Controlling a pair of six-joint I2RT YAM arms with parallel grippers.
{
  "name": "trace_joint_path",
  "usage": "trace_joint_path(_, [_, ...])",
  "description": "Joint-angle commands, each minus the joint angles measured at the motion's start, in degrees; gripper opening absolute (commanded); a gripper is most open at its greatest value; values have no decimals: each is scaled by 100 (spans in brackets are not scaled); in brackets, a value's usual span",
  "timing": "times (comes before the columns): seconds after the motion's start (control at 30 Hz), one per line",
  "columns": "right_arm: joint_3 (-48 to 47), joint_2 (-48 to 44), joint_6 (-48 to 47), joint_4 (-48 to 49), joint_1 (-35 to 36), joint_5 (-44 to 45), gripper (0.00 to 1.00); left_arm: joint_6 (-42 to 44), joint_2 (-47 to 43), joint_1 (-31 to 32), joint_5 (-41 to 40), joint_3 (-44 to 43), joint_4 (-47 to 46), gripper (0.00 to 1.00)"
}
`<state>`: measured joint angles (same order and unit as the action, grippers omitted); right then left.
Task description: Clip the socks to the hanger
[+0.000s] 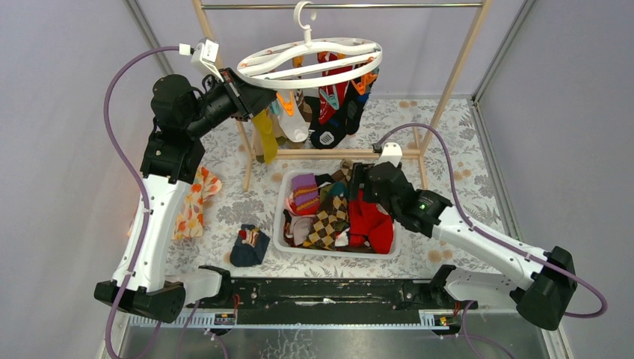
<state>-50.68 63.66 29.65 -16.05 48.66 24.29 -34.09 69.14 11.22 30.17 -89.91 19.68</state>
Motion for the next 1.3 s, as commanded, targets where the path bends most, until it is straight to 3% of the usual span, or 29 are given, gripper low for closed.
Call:
trace_joint_path(0.0, [101, 95, 118, -324, -41, -204, 77, 131, -105, 29, 21, 47, -100, 0])
trace_joint_path(0.3, [377, 349, 81, -323, -46, -240, 63, 199, -148, 29, 22, 67, -71, 0])
trace_joint_path(0.4, [375, 384, 47, -281, -42, -156, 47, 208, -142, 29, 15, 73, -62, 0])
trace_joint_path(0.53, [249, 260, -111, -234, -37, -76, 15, 233, -144, 29, 3, 88, -57, 0])
trace_joint_path(0.63, [-52, 88, -245, -378, -41, -80, 0, 244, -144, 29, 7, 82, -45, 0])
trace_joint_path(1.0, [-1562, -365, -523, -772, -42, -1025, 0, 218, -162, 29, 7, 56, -46, 0])
trace_joint_path(1.13, [-1780, -400, -364, -373, -41, -1641, 0, 203, -165, 29, 9, 20, -39, 0])
trace_joint_path(1.27, [-1834, -277, -1, 247, -41, -2837, 0, 201, -171, 29, 4, -32, -11, 0])
